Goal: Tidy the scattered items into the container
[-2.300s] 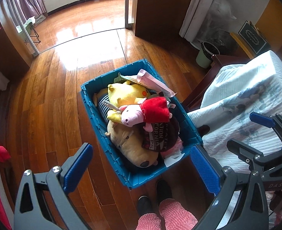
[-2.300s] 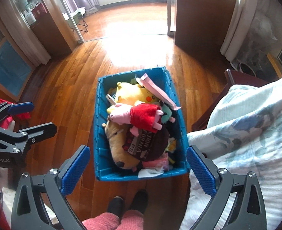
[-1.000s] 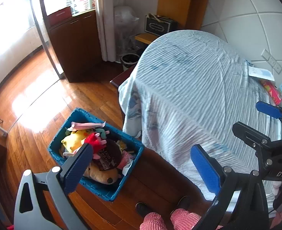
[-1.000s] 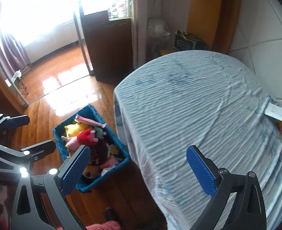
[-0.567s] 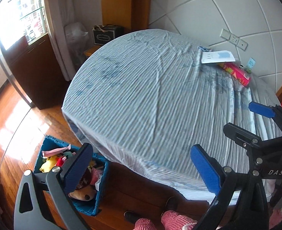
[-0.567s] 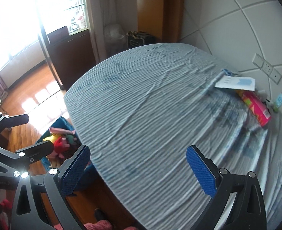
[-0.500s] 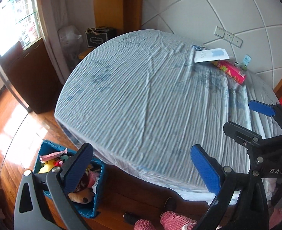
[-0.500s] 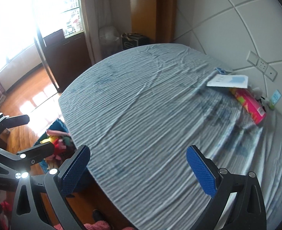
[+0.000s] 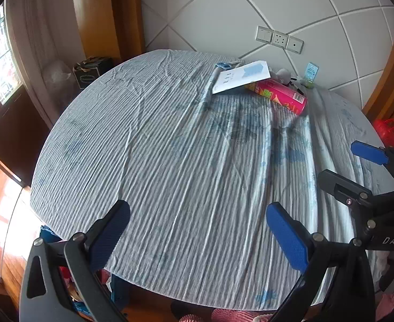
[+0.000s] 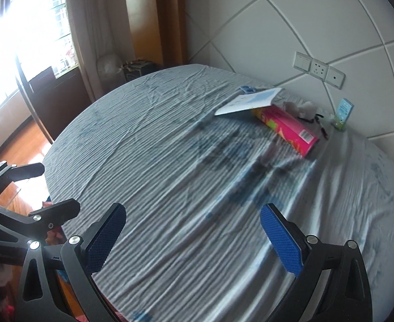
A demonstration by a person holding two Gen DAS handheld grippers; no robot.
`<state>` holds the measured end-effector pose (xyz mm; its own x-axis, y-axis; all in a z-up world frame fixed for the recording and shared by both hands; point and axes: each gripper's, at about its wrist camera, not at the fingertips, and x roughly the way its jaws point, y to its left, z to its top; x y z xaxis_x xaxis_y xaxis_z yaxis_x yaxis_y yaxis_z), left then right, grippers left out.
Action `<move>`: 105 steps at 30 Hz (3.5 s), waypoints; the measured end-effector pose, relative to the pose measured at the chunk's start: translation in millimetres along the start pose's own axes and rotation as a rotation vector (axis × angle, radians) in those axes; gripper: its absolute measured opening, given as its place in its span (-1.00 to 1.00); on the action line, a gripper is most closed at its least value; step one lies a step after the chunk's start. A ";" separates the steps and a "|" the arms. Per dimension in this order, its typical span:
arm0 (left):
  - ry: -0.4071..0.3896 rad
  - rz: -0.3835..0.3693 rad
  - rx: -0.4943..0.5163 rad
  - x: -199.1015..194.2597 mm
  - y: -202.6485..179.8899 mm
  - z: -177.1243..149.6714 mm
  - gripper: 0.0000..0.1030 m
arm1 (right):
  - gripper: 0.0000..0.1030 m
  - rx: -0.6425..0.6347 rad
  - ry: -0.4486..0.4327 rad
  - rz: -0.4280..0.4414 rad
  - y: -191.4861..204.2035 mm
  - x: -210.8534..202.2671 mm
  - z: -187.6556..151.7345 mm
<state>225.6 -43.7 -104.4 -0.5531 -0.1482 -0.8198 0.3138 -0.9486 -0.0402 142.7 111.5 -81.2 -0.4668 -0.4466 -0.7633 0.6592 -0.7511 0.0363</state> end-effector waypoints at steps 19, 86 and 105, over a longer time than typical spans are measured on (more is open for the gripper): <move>-0.018 -0.127 0.165 68.6 -5.9 111.3 1.00 | 0.99 0.253 -0.034 -0.156 -79.1 8.7 57.3; 0.079 -0.160 0.338 398.8 -46.1 277.9 -0.51 | -0.56 0.391 0.133 0.007 -235.1 346.0 242.5; -0.029 -0.130 0.286 268.2 -4.7 260.7 -0.54 | -0.58 0.302 0.062 0.047 -162.3 237.9 234.7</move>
<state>-125.4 -151.9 -175.2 -0.5974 -0.0241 -0.8016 0.0109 -0.9997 0.0219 -213.8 13.1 -117.3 -0.3975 -0.4605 -0.7936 0.4696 -0.8452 0.2552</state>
